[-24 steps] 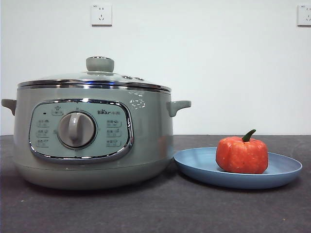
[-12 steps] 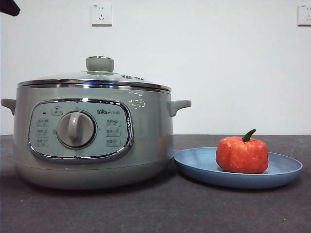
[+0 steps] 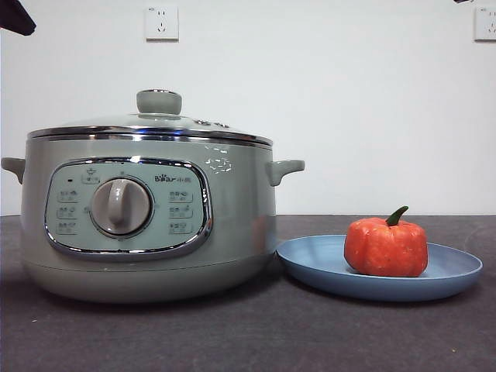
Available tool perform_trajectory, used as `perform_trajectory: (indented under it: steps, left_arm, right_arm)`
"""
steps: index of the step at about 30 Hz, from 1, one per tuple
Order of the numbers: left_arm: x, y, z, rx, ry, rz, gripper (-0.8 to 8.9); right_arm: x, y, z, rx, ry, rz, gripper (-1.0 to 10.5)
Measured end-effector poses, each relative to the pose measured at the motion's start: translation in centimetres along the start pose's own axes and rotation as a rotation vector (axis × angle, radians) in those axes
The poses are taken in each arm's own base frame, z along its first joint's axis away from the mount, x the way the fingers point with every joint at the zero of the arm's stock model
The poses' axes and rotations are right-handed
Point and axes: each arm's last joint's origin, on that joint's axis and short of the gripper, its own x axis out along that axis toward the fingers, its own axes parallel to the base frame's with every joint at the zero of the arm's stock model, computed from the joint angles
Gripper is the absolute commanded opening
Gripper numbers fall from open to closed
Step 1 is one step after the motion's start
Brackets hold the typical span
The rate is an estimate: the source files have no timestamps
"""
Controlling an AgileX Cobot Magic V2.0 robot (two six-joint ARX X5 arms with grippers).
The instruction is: Take the pumpkin out from the steamer,put the pumpkin in the blue plate,close the lid
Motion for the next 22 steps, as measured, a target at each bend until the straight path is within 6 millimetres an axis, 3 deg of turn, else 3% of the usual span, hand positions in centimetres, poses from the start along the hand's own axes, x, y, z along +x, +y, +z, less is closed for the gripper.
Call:
perform_trajectory:
  steps: [6, 13, 15, 18, 22]
  left_arm:
    - [-1.0, 0.0, -0.1, -0.002, -0.025, 0.009, -0.03]
    - [-7.2, 0.5, -1.1, -0.044, -0.290, 0.151, -0.03]
    - [-8.1, 0.5, -1.8, -0.057, -0.362, 0.212, -0.03]
    - [-7.6, 0.8, -3.7, -0.077, -0.380, 0.299, -0.03]
    - [-5.2, 1.5, -6.7, -0.101, -0.374, 0.377, -0.03]
  right_arm:
    - [0.0, 0.0, 0.0, 0.000, 0.001, 0.000, 0.0]
    - [0.0, 0.0, -0.1, -0.001, 0.006, -0.001, 0.0]
    - [0.0, 0.0, -0.1, -0.001, 0.006, -0.001, 0.0]
    - [0.0, 0.0, -0.1, -0.001, 0.006, 0.000, 0.0]
    - [0.0, 0.0, -0.1, -0.001, 0.006, -0.001, 0.0]
